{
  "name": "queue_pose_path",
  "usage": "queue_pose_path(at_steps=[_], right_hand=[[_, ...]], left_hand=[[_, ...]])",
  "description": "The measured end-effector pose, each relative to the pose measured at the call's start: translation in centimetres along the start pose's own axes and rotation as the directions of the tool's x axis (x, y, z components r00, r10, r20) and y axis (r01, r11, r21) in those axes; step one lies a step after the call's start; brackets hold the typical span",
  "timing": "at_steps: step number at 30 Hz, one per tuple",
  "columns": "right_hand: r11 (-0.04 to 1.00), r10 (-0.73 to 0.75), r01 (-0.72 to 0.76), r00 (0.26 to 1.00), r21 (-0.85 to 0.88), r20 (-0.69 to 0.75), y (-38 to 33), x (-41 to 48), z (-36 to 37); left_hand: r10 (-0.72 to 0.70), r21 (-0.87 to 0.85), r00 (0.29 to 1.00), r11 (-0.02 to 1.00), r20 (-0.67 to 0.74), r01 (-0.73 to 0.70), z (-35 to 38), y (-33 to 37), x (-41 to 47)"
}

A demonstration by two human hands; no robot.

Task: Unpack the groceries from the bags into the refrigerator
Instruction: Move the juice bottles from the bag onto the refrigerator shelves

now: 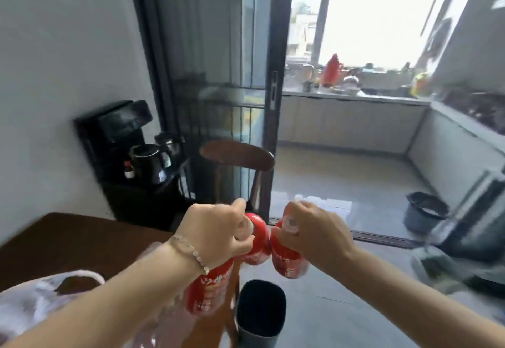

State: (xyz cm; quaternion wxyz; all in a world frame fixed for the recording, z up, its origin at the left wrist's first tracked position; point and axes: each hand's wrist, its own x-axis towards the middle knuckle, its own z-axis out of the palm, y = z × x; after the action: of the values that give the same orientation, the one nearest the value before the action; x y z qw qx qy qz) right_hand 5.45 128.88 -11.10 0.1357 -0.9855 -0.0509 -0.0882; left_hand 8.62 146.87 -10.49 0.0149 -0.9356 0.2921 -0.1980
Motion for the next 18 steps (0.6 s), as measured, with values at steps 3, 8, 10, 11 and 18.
queue_pose_path(at_steps=[3, 8, 10, 11, 18], right_hand=[[0.977, 0.207, -0.21, 0.975, -0.033, -0.078, 8.9, -3.3, -3.3], [0.917, 0.364, -0.385, 0.915, -0.107, -0.173, 23.2, -10.1, -8.3], [0.885, 0.431, -0.455, 0.88, -0.095, -0.198, 29.0, -13.0, -10.1], [0.868, 0.464, -0.49, 0.859, -0.082, -0.215, 32.0, -14.6, -11.1], [0.711, 0.662, -0.702, 0.68, -0.02, -0.314, 48.7, -22.4, -17.9]], left_hand=[[0.146, -0.067, 0.989, 0.987, -0.033, -0.148, 0.8, 8.8, 5.8], [0.32, -0.152, 0.946, 0.933, -0.057, -0.325, 2.4, 23.4, 14.3], [0.373, -0.189, 0.923, 0.904, -0.089, -0.384, 3.0, 30.1, 17.5], [0.397, -0.219, 0.913, 0.886, -0.092, -0.408, 3.1, 33.8, 19.1], [0.597, -0.343, 0.768, 0.689, -0.231, -0.639, 3.2, 53.9, 28.9]])
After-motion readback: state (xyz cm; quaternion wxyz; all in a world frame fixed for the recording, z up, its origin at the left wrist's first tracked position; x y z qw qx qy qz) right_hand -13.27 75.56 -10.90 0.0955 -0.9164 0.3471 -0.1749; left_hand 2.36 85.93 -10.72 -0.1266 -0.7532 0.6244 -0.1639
